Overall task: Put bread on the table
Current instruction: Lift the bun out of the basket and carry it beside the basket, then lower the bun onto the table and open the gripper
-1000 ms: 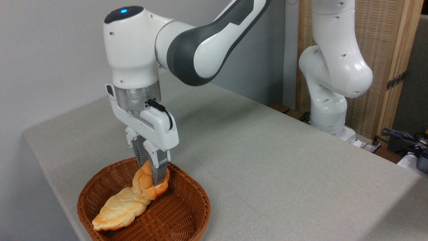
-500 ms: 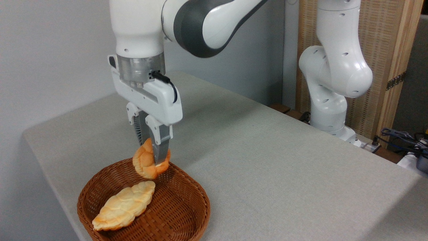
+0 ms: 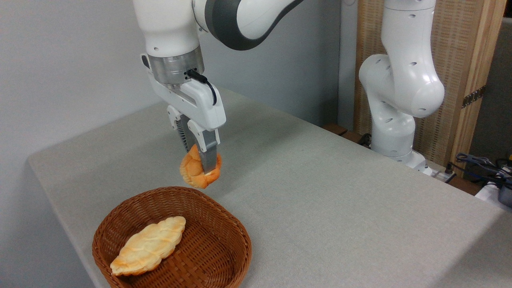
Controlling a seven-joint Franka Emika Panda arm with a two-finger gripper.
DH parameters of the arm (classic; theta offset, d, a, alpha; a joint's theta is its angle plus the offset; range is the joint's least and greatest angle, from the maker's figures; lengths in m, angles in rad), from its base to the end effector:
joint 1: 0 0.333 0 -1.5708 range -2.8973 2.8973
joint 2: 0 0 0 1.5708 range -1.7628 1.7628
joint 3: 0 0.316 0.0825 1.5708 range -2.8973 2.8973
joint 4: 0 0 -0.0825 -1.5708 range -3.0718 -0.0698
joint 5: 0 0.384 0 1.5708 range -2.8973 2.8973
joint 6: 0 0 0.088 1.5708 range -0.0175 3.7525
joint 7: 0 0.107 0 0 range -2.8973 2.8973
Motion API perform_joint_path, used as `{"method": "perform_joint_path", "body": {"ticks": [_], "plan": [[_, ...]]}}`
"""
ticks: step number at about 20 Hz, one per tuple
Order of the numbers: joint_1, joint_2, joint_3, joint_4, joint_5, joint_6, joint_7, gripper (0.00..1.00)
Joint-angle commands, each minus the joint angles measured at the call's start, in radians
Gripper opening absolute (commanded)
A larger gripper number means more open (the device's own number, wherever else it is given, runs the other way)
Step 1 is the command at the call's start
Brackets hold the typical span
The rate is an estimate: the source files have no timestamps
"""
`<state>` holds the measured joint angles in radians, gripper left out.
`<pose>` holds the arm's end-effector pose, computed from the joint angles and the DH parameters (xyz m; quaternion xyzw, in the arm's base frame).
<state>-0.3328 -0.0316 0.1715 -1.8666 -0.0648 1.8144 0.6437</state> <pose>0.5428 -0.0927 0.5220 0.9226 -0.3840 -0.0021 0.0356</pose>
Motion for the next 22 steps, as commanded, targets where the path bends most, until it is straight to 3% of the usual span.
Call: {"method": "perform_joint_path", "body": {"ticks": [1, 2, 3, 4, 6, 22], "plan": [[-0.048, -0.025, 0.006, -0.066, -0.012, -0.027, -0.015, 0.71], [-0.049, -0.024, 0.006, -0.071, -0.012, -0.027, -0.015, 0.72], [-0.052, -0.018, 0.006, -0.078, -0.012, -0.027, -0.013, 0.79], [-0.064, -0.008, 0.006, -0.08, -0.004, -0.026, -0.013, 0.94], [-0.071, 0.013, 0.006, -0.08, 0.0, -0.026, -0.013, 0.99], [-0.071, 0.033, 0.006, -0.077, 0.0, -0.018, -0.013, 1.0]]}}
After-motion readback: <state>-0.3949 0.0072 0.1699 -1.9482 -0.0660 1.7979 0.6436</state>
